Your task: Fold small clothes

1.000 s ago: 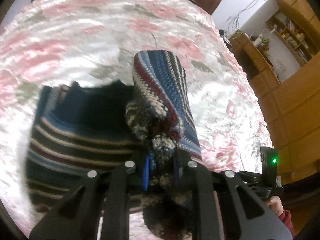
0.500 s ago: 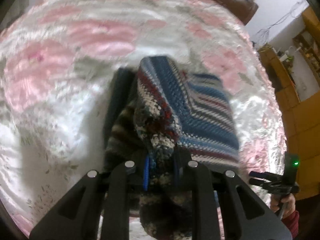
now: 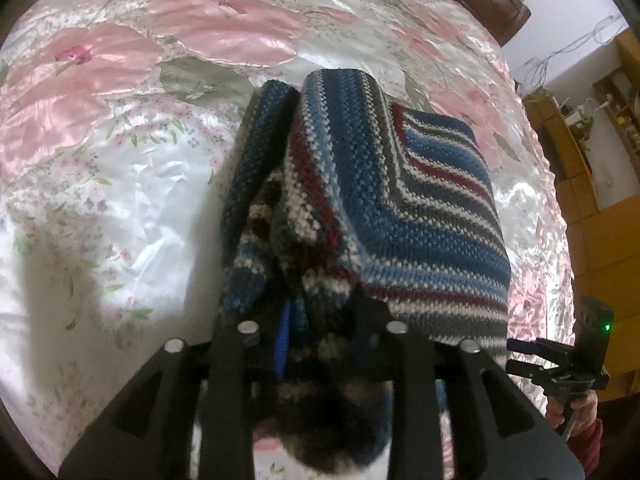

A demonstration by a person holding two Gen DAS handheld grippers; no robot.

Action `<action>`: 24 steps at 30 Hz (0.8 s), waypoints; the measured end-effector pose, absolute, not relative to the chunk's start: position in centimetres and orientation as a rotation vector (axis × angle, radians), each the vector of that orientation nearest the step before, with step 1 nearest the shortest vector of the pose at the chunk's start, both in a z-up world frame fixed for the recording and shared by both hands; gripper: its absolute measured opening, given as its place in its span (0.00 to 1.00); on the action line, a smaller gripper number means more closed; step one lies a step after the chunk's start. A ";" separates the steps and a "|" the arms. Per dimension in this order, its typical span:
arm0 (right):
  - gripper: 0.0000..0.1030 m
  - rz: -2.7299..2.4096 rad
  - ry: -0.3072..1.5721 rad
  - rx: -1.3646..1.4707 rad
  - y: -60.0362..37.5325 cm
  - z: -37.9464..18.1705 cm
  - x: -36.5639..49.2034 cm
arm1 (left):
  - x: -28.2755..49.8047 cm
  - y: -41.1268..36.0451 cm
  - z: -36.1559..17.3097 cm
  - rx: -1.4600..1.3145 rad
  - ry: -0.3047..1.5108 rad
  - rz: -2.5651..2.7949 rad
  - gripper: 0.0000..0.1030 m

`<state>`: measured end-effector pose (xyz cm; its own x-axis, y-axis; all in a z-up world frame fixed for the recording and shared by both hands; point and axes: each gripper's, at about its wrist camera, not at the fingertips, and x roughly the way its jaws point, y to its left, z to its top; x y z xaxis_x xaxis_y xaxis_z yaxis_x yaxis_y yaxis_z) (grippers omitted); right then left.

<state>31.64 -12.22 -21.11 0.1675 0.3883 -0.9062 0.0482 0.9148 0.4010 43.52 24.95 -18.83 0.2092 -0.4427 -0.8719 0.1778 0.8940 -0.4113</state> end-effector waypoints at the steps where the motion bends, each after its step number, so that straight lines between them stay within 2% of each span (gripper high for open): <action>1: 0.67 0.254 1.391 0.371 -11.9 -21.1 31.7 | 43.1 25.0 -18.5 -0.233 1.294 -0.440 0.53; 2: 0.68 0.255 1.391 0.367 -11.8 -21.1 31.7 | 42.3 25.0 -18.0 -0.216 1.291 -0.446 0.62; 7: 0.69 0.250 1.395 0.361 -11.4 -21.0 32.0 | 39.3 23.7 -17.2 -0.128 1.311 -0.485 0.76; 10: 0.69 0.255 1.392 0.360 -10.9 -20.7 32.0 | 39.2 23.1 -18.2 -0.112 1.335 -0.462 0.76; 12: 0.69 0.264 1.390 0.349 -10.4 -20.3 32.0 | 39.7 23.4 -19.3 -0.127 1.357 -0.407 0.57; 13: 0.69 0.266 1.391 0.343 -10.3 -20.2 32.0 | 40.1 23.6 -19.8 -0.153 1.377 -0.396 0.27; 14: 0.69 0.265 1.393 0.333 -10.1 -20.1 32.0 | 40.5 24.2 -20.3 -0.210 1.403 -0.389 0.20; 17: 0.69 0.253 1.394 0.327 -10.1 -19.8 32.1 | 40.5 25.1 -19.3 -0.266 1.354 -0.355 0.11; 21: 0.69 0.254 1.389 0.328 -10.0 -19.5 32.1 | 39.8 26.4 -14.5 -0.242 1.186 -0.377 0.10; 24: 0.69 0.263 1.395 0.320 -9.5 -19.8 32.2 | 39.7 27.8 -14.3 -0.221 1.190 -0.372 0.10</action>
<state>32.25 -9.51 -19.76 0.1580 0.3660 -0.9171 0.0070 0.9283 0.3717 39.73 27.85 -14.32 0.3212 -0.3948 -0.8608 0.1655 0.9184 -0.3595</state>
